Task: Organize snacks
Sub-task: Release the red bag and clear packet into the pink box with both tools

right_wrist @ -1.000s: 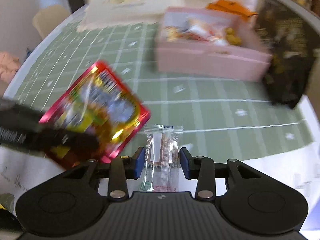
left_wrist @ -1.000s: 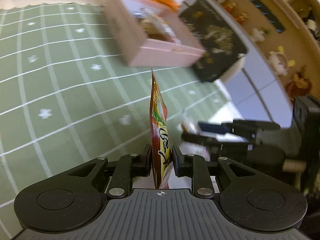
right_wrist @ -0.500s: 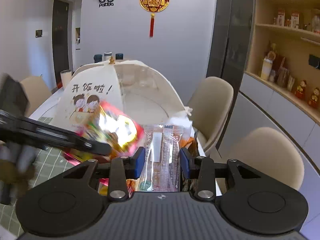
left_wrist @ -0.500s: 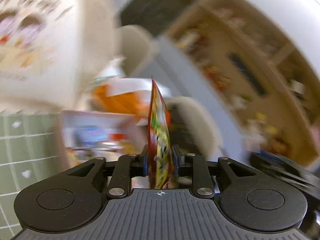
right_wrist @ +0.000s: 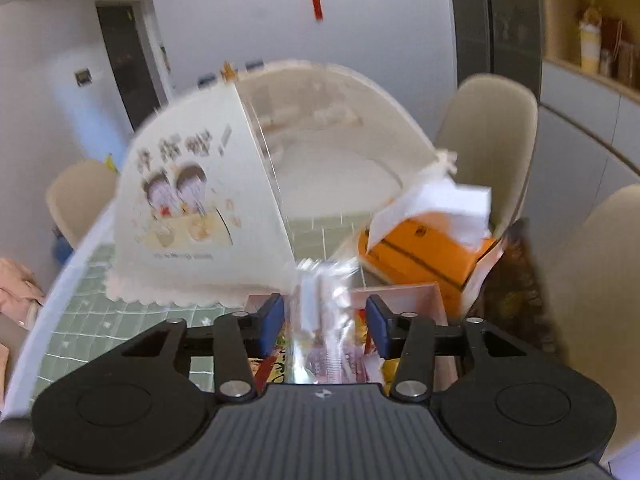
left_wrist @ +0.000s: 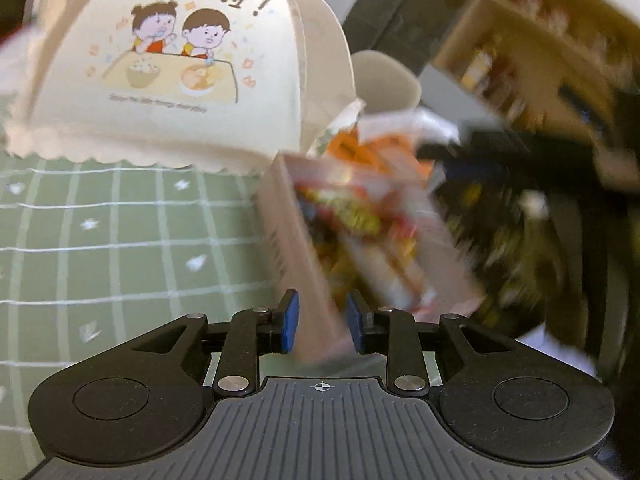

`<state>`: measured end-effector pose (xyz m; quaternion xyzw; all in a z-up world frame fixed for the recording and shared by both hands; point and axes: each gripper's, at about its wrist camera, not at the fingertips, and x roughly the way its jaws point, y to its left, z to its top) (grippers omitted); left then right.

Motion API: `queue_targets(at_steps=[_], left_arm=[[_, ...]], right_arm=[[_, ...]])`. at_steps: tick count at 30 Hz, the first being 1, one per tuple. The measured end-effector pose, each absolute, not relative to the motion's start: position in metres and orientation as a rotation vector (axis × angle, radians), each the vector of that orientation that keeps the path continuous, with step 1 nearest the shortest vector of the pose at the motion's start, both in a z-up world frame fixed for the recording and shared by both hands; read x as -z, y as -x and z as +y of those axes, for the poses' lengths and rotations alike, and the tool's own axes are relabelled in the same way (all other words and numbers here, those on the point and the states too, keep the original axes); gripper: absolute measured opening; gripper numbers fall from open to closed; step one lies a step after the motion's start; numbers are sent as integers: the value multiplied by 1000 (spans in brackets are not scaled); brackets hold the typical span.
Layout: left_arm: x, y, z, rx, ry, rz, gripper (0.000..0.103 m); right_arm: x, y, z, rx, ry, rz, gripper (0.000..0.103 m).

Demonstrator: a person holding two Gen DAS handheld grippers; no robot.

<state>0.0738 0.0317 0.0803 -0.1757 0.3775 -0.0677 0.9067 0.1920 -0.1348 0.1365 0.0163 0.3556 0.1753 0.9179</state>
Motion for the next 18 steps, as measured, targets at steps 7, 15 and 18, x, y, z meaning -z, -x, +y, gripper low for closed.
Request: queue_targets(at_steps=[7, 15, 18], left_arm=[[-38, -19, 27, 57, 109, 828, 30], [-13, -6, 32, 22, 96, 777, 31], [-8, -5, 20, 36, 35, 729, 32]], right_arm=[[-102, -97, -135, -354, 8, 662, 54], [-27, -31, -127, -273, 38, 781, 65], [-9, -29, -121, -245, 63, 793, 66]])
